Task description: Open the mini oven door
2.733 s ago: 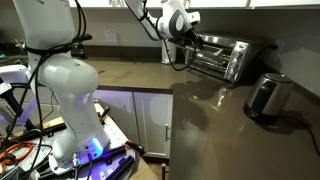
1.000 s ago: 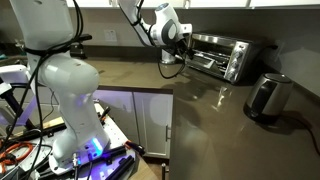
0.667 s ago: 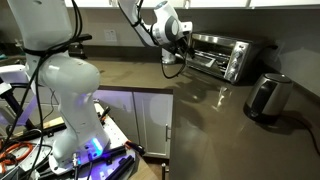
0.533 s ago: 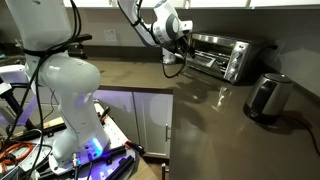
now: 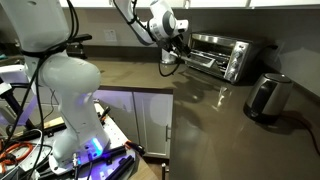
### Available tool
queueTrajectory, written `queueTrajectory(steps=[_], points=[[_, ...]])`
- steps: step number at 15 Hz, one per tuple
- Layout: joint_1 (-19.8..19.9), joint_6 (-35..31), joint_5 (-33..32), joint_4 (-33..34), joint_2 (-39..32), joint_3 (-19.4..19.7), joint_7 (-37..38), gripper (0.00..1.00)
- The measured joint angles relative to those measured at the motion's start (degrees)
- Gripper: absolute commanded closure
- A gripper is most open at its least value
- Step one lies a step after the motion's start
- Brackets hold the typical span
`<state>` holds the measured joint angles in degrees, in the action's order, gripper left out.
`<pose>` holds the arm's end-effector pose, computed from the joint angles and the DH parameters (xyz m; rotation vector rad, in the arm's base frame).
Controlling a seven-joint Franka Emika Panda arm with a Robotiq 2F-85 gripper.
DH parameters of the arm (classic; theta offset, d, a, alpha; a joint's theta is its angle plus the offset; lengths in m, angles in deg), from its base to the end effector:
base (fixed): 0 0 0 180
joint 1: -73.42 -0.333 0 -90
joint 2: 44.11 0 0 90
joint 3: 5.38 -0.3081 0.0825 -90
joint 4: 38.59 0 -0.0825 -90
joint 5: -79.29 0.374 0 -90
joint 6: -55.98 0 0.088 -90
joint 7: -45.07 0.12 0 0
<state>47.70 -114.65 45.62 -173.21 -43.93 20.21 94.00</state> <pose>0.5402 0.0385 0.3853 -2.9319 0.4455 -1.0215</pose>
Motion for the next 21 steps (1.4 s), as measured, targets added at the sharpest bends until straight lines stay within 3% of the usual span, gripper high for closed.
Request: queueTrajectory(steps=[12,17,21], points=[[-1.53,0.02,12.65,-4.34,0.0,-3.03,-2.86,0.0],[-1.5,0.6,11.28,-4.13,0.51,-2.94,-2.68,0.0],[-1.22,5.59,2.85,-3.11,3.41,-2.75,1.77,0.0]])
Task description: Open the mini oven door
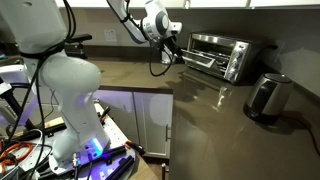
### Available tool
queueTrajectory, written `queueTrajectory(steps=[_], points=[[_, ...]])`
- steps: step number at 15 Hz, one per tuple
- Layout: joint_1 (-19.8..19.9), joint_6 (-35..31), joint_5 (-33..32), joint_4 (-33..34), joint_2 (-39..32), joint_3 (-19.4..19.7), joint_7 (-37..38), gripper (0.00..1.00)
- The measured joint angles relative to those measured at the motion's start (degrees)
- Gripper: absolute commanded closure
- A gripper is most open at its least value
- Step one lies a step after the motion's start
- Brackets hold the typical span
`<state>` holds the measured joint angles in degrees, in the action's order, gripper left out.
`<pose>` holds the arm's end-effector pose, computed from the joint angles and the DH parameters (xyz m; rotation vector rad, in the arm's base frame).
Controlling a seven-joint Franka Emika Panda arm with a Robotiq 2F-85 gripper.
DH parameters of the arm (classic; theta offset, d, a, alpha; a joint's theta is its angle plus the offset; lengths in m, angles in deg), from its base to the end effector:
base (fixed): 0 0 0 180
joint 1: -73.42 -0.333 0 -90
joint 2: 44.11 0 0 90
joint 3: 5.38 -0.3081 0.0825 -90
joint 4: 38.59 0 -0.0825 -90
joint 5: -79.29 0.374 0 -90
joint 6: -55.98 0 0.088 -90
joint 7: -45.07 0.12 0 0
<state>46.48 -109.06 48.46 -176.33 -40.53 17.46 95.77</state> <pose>0.5176 0.0641 0.3791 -2.9512 0.4998 -0.8892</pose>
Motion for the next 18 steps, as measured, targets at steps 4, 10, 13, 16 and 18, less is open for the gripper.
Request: queueTrajectory(steps=[4,10,13,16,18], points=[[0.18,6.02,-8.22,1.22,4.47,-0.06,4.65,0.0],[4.02,2.87,-21.91,4.17,5.81,1.21,7.3,0.0],[6.03,-4.85,-25.05,5.96,2.82,3.75,7.3,0.0],[7.02,-13.66,-25.08,8.16,-2.28,6.55,7.3,0.0],[7.19,-18.49,-22.44,8.72,-5.91,7.4,7.13,0.0]])
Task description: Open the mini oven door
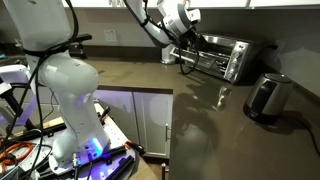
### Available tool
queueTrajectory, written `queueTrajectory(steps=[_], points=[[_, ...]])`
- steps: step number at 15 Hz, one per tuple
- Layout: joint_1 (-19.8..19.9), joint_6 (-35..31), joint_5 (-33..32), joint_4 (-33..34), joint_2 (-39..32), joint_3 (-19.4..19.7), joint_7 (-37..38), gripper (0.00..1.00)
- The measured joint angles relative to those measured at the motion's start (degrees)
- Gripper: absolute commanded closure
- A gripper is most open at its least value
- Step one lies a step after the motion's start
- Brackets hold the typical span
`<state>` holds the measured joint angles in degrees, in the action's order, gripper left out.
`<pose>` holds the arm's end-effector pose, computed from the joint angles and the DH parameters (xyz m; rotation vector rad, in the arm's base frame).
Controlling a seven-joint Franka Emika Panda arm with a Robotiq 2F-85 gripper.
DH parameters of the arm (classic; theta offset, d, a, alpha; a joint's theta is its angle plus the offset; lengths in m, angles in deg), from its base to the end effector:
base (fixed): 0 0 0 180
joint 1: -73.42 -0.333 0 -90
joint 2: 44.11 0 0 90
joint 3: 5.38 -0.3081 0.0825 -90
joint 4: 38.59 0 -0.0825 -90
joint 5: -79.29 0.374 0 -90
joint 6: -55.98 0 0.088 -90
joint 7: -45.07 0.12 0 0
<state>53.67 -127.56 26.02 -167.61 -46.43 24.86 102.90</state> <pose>0.5582 -0.0237 0.4211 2.8000 -0.3232 1.3467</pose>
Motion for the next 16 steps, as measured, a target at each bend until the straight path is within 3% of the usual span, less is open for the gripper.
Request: queueTrajectory(steps=[5,12,16], points=[[0.28,-2.87,6.1,-0.73,-5.66,-2.97,-0.12,0.0],[2.52,2.75,10.16,-2.75,-4.32,-8.08,-0.55,0.0],[3.11,4.87,16.2,-4.35,-2.75,-10.2,-4.21,0.0]])
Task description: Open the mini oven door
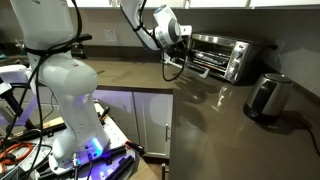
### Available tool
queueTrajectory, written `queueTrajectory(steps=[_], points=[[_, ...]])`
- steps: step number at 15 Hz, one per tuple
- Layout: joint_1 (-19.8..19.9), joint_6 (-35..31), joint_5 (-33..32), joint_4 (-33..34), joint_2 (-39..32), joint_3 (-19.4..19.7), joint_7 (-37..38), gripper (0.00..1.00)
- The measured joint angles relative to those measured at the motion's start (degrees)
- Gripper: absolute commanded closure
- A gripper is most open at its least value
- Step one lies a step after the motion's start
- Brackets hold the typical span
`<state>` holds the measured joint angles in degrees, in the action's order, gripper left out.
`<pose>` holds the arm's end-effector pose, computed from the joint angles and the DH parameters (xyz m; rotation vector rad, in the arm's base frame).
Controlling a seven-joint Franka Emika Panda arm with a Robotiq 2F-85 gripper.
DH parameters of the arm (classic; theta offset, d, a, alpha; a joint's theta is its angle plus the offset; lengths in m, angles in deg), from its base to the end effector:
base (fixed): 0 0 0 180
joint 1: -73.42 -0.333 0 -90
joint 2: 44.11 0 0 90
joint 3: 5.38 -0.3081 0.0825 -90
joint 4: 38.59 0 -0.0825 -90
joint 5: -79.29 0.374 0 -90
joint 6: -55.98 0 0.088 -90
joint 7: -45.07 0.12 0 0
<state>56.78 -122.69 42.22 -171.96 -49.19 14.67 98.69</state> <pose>0.5530 0.0201 0.3626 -2.8657 0.4936 -1.0818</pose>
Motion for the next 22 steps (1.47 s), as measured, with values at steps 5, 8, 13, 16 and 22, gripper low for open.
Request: queueTrajectory(steps=[5,8,13,16,22], points=[[1.0,-0.27,11.16,-2.42,0.1,-3.1,-6.49,0.0],[2.49,-0.31,19.29,-3.81,0.09,-6.38,-11.67,0.0],[5.29,-0.08,30.45,-4.14,0.09,-11.76,-19.72,0.0],[6.71,0.72,35.28,-3.97,0.09,-14.14,-23.49,0.0],[7.47,5.7,34.93,-3.33,1.54,-13.96,-25.59,0.0]])
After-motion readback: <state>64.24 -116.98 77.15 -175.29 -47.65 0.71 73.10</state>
